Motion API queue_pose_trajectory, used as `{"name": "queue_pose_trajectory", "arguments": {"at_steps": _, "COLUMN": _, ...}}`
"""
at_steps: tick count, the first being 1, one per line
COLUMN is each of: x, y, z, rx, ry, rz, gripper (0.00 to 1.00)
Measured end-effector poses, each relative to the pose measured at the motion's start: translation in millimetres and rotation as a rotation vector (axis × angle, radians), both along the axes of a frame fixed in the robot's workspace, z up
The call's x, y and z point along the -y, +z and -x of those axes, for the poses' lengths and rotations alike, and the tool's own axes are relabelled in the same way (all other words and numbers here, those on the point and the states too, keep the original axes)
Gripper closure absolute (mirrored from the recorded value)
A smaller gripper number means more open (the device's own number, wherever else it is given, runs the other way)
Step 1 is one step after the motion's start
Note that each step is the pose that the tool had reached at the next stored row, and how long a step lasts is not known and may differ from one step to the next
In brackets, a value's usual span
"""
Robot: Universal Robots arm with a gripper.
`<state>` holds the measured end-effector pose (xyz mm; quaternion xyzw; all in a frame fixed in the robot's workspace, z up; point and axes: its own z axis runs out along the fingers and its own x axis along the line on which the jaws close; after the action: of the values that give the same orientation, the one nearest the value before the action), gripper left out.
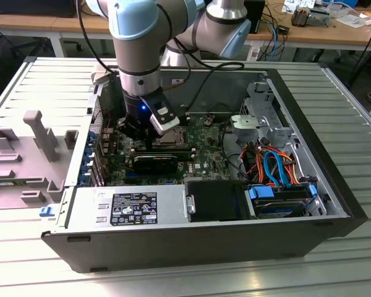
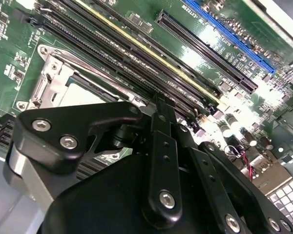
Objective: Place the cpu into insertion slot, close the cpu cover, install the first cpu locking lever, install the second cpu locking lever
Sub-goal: 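Install the second cpu locking lever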
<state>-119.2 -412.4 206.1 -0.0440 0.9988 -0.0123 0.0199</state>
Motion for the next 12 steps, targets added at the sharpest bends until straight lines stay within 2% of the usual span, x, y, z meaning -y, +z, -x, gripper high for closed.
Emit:
{"name": "queue_pose_trajectory", "arguments": {"at_steps": 3, "x": -0.4, "y": 0.1, "z": 0.3, "rx": 0.0, "ry": 0.016, "rz": 0.0002, "gripper": 0.89}}
{"name": "queue_pose_trajectory", "arguments": {"at_steps": 6, "x": -1.6, "y": 0.1, "z": 0.3, "rx": 0.0001, "ry": 0.061, "rz": 0.0002, "gripper": 0.89}}
{"name": "queue_pose_trajectory", "arguments": {"at_steps": 7, "x": -3.1, "y": 0.0, "z": 0.4, "rx": 0.0001, "ry": 0.1, "rz": 0.0001, "gripper": 0.89}}
{"name": "queue_pose_trajectory", "arguments": {"at_steps": 8, "x": -4.2, "y": 4.8, "z": 0.3, "rx": 0.0002, "ry": 0.127, "rz": -0.0003, "gripper": 0.89}}
{"name": "queue_pose_trajectory", "arguments": {"at_steps": 9, "x": -4.2, "y": 4.3, "z": 0.3, "rx": 0.0023, "ry": 0.154, "rz": -0.04, "gripper": 0.89}}
{"name": "queue_pose_trajectory", "arguments": {"at_steps": 10, "x": -4.2, "y": 4.1, "z": 0.3, "rx": 0.0031, "ry": 0.159, "rz": -0.0516, "gripper": 0.89}}
{"name": "queue_pose_trajectory", "arguments": {"at_steps": 12, "x": -4.2, "y": 4.3, "z": 0.2, "rx": 0.0033, "ry": 0.163, "rz": -0.0559, "gripper": 0.89}}
